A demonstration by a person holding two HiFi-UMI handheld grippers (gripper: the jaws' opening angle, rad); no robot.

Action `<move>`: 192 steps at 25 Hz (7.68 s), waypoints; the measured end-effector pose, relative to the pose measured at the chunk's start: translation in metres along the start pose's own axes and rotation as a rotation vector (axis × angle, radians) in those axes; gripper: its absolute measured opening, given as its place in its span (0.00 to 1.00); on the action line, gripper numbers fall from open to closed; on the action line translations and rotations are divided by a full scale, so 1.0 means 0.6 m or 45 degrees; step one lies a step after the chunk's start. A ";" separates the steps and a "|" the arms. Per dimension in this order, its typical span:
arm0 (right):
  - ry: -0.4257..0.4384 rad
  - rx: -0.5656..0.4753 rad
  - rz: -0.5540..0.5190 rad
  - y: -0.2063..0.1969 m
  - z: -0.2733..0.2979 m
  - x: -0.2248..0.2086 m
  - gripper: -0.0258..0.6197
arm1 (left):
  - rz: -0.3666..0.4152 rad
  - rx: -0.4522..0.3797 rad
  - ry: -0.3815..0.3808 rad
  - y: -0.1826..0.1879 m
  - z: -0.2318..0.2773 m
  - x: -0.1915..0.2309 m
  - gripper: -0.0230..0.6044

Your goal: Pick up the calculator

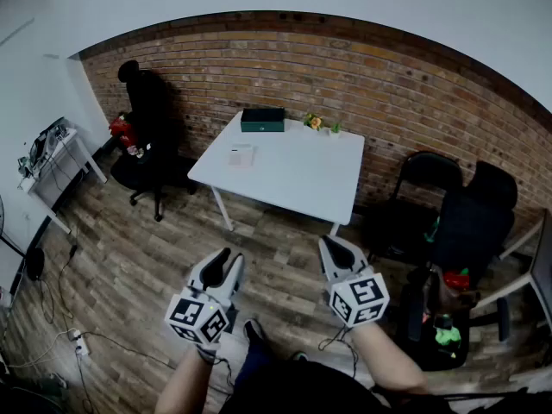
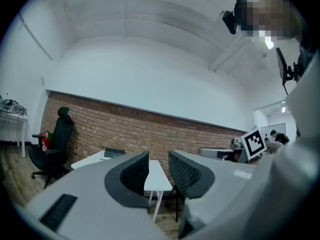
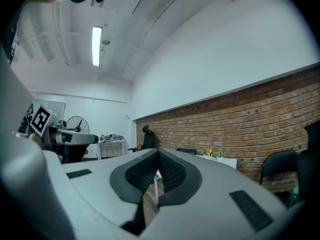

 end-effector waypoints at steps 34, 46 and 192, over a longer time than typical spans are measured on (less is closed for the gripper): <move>-0.050 0.060 0.111 -0.008 0.407 -0.033 0.18 | -0.112 0.071 0.007 0.020 0.210 0.407 0.27; -0.055 0.119 0.160 -0.036 0.547 -0.060 0.19 | -0.176 0.148 0.006 -0.002 0.297 0.527 0.27; -0.557 0.019 0.089 0.016 0.911 -0.527 0.05 | -0.505 0.707 -0.872 -0.002 1.140 0.605 0.12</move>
Point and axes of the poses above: the fingertips, and each gripper's own axes: z forward along the fingers, x to its left, y out of its top, the point moved 6 cm from there along -z, backward along the fingers, and after that the axes turned 11 degrees about y, right-handed, at the moved point
